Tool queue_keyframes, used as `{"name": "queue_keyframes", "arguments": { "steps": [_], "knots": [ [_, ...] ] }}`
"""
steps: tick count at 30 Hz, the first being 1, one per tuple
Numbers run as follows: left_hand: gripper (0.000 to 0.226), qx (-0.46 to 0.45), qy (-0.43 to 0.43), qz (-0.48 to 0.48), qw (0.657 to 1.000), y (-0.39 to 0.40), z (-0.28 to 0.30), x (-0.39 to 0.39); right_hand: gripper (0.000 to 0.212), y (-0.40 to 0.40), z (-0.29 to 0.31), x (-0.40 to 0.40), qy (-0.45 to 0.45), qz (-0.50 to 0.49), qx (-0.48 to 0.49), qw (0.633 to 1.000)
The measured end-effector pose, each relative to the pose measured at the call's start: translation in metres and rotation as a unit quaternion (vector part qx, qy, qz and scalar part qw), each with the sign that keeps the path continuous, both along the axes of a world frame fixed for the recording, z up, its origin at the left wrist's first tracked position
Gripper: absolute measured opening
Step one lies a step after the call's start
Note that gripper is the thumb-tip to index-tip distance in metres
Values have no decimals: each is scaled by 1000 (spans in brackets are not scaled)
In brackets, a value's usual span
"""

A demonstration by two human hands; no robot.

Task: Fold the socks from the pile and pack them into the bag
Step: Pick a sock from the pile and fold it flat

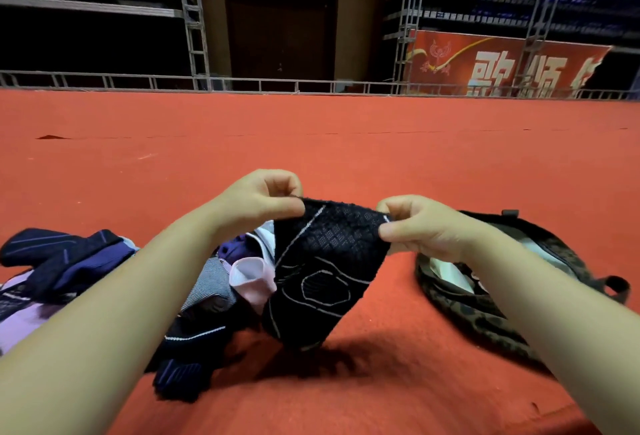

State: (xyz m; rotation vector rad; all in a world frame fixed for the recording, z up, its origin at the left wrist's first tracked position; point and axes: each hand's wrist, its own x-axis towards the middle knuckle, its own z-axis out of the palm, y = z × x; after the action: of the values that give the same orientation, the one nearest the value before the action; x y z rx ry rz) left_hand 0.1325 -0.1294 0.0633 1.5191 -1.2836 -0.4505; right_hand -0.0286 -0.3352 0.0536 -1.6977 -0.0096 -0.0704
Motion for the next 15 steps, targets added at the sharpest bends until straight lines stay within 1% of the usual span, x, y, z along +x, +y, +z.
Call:
{"name": "queue_keyframes", "arguments": {
  "steps": [1, 2, 3, 4, 5, 6, 8, 9, 11, 13, 14, 15],
  "knots": [
    [21, 17, -27, -1, 999, -3, 0, 5, 20, -1, 4, 4, -6, -22, 3, 1000],
    [27, 35, -55, -3, 998, -7, -1, 11, 25, -2, 5, 8, -6, -40, -12, 999],
    [31, 57, -78, -2, 995, -13, -3, 18, 31, -4, 6, 14, 7, -58, -61, 996],
    [32, 90, -100, 3, 991, -18, -4, 23, 34, -7, 8, 20, 26, -75, -143, 987],
    [30, 126, -120, 8, 985, -21, -5, 27, 33, -11, 11, 24, 30, -97, -226, 969],
    [26, 146, -124, 21, 981, -25, -3, 31, 31, -19, 14, 28, 22, -126, -267, 955],
    [22, 133, -123, 67, 981, -33, 6, 40, 30, -33, 24, 34, 5, -166, -296, 941],
    [22, 126, -147, 91, 977, -38, 12, 44, 30, -38, 29, 37, -6, -180, -321, 930],
    [17, 86, -205, 158, 962, -52, 24, 53, 34, -43, 39, 43, -50, -230, -387, 891],
    [14, 11, -238, 211, 948, -66, 37, 54, 38, -44, 49, 47, -118, -296, -427, 846],
    [18, -13, -251, 218, 943, -73, 39, 51, 39, -44, 52, 47, -140, -314, -432, 834],
    [27, -17, -264, 216, 940, -76, 38, 46, 40, -43, 51, 44, -141, -308, -435, 834]
  ]
}}
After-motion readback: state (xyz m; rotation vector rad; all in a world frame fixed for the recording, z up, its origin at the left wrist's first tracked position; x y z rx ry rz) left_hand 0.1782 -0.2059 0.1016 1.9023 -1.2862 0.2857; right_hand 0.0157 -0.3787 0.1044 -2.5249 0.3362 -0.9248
